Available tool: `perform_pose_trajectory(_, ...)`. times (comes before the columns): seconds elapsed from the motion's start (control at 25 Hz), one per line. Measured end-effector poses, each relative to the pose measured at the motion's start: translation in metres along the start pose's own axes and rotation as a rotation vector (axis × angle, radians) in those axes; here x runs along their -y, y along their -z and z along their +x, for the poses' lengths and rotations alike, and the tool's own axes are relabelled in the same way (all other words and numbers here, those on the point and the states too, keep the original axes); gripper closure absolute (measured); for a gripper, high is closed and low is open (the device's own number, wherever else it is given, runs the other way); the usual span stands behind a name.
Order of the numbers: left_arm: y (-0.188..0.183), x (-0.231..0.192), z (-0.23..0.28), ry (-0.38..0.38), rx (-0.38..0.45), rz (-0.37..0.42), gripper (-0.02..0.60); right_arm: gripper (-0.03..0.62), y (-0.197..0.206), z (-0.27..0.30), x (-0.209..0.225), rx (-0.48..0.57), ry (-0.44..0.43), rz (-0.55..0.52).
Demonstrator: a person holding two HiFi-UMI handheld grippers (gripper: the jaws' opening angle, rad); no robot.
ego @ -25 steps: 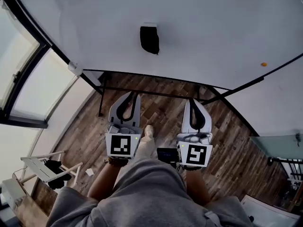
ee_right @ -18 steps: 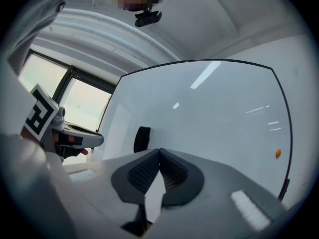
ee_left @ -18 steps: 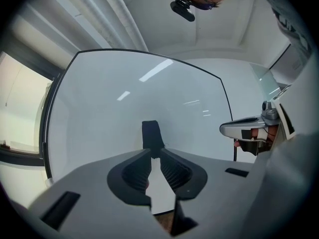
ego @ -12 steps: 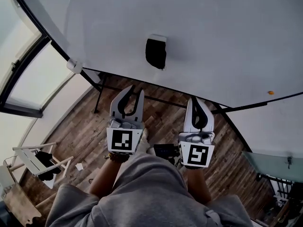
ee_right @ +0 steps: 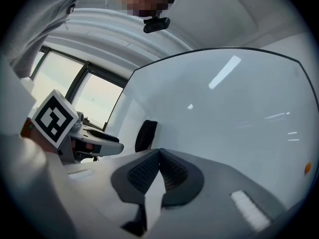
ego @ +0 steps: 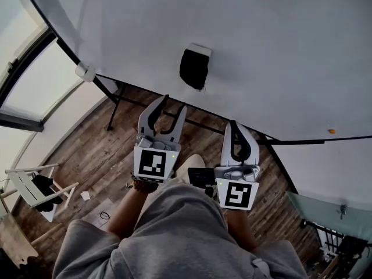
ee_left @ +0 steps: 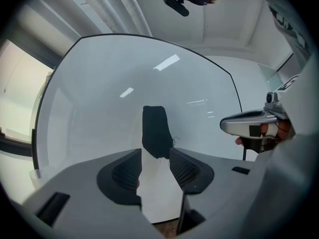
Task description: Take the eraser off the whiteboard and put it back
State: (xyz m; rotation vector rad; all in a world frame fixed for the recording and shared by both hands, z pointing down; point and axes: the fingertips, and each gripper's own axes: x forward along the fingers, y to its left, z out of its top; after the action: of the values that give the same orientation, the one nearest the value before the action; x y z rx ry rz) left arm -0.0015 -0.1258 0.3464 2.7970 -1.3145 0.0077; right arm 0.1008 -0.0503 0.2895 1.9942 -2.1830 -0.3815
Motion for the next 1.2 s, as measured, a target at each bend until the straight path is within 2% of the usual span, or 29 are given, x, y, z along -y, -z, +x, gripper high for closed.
perform_pose_trajectory(0.24, -0.013, 0.000, 0.013, -0.011, 0.005, -0.041, 0.370, 0.582, 0.016, 0.015, 0.006, 0.002, -0.048, 0.022)
perform_pose_trajectory(0.52, -0.029, 0.002, 0.033, -0.027, 0.042, -0.001, 0.331, 0.582, 0.021, 0.029, 0.018, 0.032, -0.103, 0.039)
perform_pose_trajectory(1.0, -0.031, 0.000, 0.057, -0.069, 0.041, -0.026, 0.302, 0.582, 0.026, 0.040, 0.045, 0.057, -0.116, 0.061)
perform_pose_trajectory(1.2, -0.038, 0.001, 0.064, -0.069, 0.069, -0.010, 0.302, 0.582, 0.029, 0.037, 0.052, 0.052, -0.109, 0.064)
